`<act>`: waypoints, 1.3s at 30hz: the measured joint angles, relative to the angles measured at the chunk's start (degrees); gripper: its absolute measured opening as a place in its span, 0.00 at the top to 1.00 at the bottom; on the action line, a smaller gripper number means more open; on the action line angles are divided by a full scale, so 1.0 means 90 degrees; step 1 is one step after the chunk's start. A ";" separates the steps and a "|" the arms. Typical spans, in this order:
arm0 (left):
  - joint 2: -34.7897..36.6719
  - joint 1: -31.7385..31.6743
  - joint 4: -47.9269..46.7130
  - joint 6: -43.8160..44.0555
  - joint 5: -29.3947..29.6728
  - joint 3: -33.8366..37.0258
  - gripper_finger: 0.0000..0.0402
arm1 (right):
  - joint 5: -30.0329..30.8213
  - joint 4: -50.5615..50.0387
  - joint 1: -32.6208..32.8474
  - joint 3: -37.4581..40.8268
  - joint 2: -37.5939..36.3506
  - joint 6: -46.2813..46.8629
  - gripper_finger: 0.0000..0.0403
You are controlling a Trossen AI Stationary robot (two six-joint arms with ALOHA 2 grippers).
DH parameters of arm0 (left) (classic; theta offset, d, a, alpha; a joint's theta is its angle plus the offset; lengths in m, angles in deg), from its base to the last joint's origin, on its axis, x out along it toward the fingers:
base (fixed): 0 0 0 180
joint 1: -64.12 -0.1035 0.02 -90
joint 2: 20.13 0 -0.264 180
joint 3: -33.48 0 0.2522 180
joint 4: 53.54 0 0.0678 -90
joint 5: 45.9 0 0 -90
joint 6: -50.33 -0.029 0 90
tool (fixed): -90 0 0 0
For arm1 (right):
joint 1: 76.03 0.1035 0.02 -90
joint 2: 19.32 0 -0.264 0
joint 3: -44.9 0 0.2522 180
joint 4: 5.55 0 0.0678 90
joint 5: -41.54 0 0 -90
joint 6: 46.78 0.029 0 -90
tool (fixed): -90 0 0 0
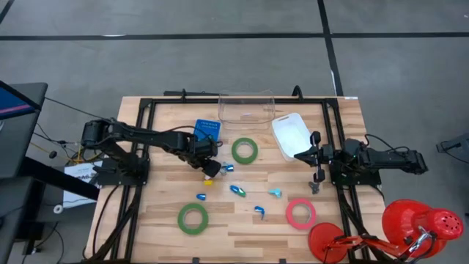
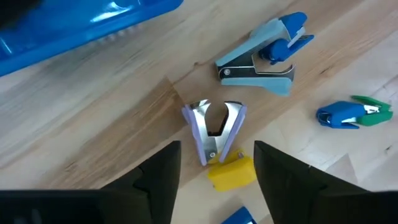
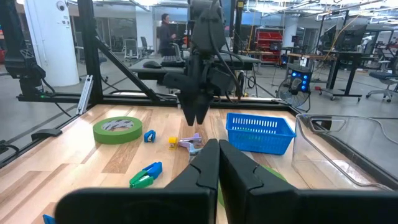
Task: Pick and place Stapler, Stapler remover, tape
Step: Put the purple staple remover into the white bin
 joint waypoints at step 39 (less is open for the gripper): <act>0.0002 -0.0041 0.1271 0.0389 0.0288 0.1034 0.62 | 0.0001 0.0000 0.0000 -0.0002 -0.0001 0.0000 1.00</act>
